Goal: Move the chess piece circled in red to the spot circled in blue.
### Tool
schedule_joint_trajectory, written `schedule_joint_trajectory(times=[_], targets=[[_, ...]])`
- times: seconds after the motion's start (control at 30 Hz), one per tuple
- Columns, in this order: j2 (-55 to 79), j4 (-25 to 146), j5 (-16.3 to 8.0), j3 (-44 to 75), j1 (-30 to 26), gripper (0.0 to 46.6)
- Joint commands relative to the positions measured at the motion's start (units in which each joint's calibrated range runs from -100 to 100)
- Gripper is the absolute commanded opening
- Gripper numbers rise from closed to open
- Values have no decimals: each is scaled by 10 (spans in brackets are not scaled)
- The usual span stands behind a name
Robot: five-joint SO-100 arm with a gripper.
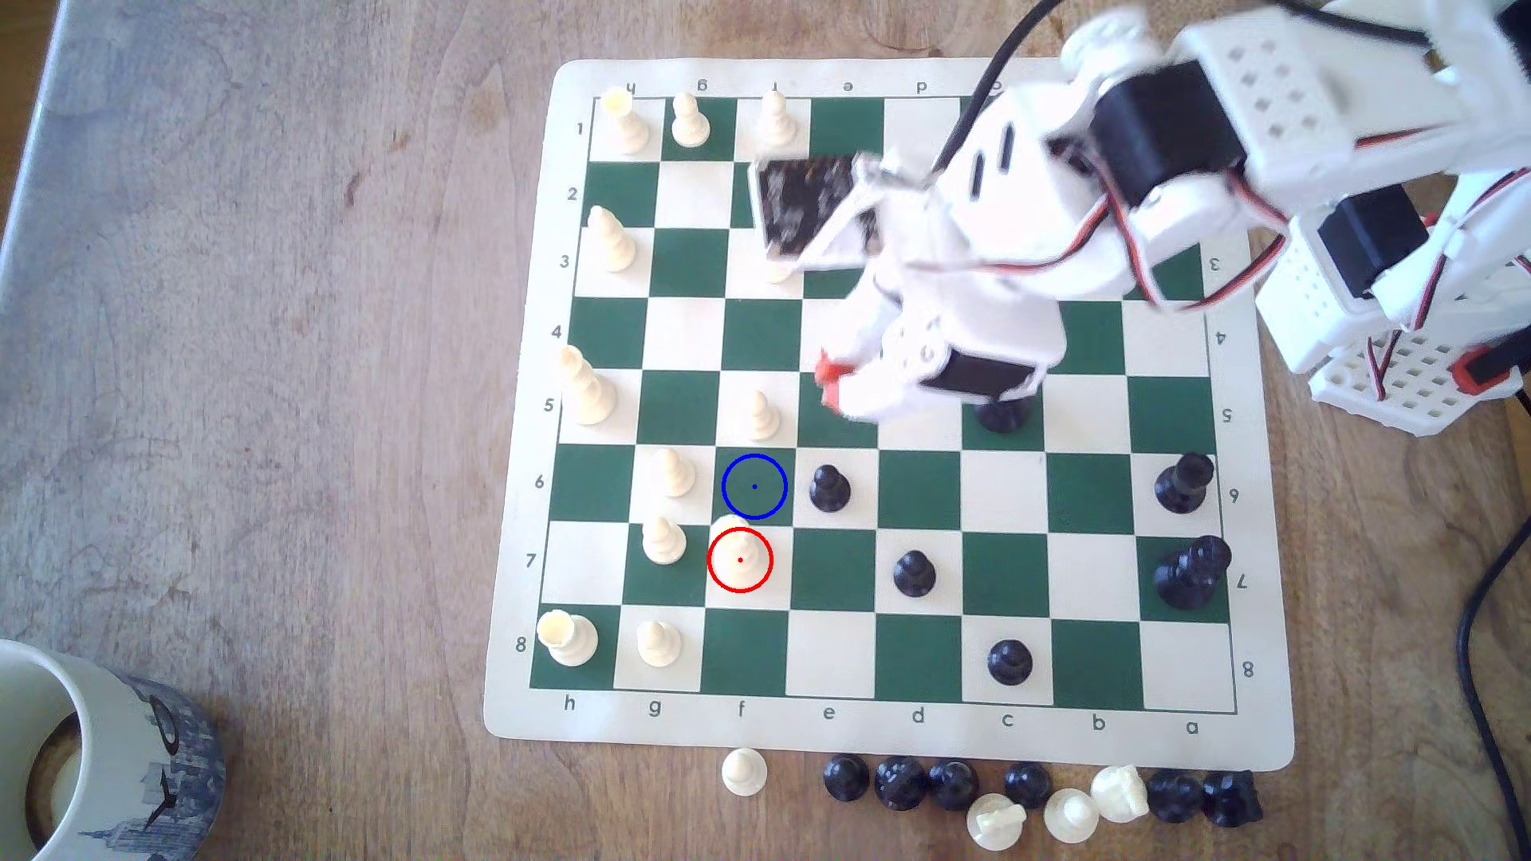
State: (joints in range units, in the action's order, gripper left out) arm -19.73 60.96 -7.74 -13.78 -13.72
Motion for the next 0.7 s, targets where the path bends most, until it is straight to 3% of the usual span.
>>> schedule_joint_trajectory(times=[0.0, 0.07, 0.23, 0.67], targets=[[69, 18, -22, 131, -2, 61], [106, 19, -37, 151, 0, 109], [163, 18, -65, 185, -1, 128], [256, -4, -74, 252, -16, 148]])
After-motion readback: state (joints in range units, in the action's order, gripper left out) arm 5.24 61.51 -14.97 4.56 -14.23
